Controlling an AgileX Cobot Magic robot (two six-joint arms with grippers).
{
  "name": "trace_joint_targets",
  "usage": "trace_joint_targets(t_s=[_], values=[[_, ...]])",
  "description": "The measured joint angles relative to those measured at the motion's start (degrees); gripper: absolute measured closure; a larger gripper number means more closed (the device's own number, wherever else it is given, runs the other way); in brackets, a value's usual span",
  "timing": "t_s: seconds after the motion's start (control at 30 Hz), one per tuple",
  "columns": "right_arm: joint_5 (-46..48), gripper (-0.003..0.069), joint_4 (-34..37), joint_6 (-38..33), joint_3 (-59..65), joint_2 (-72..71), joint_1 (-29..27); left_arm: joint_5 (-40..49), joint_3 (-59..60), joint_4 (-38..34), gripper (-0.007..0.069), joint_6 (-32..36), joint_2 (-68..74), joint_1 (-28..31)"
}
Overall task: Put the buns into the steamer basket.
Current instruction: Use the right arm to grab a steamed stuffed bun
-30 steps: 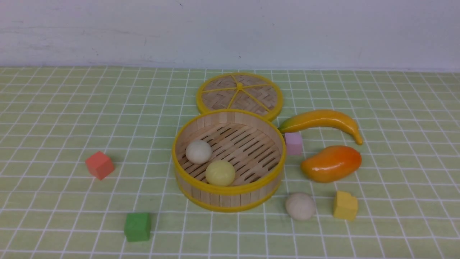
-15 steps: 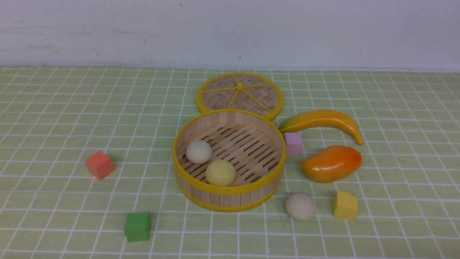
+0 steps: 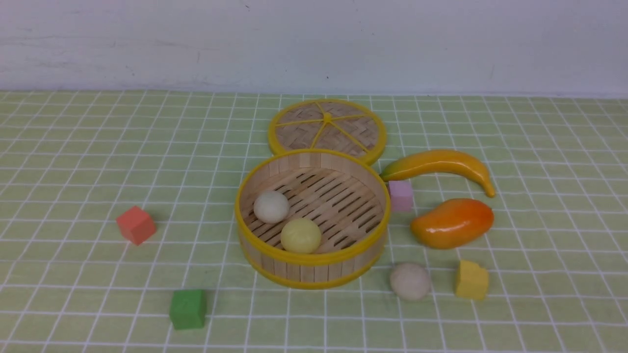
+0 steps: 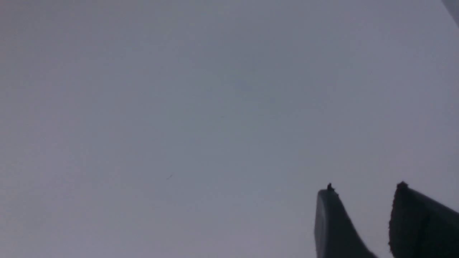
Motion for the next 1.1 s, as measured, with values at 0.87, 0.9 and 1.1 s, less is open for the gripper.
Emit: trace_joint_targets(t_s=[0.87,0.9,1.1], values=[[52.6,0.0418,24.4,-30.3,-24.2,64.1,8.1,0.0,0.0,-0.1,0.0554,0.0,0.0,0.0],[51.7,0.0418,22.6,-29.3,-24.8,65.9,10.1,0.0,0.0,-0.1,0.0553,0.0,0.0,0.0],[49.7,0.0418,5.9,-16.8,-30.8,74.5,22.5,0.0,0.0,-0.1,0.0550,0.0,0.0,0.0]])
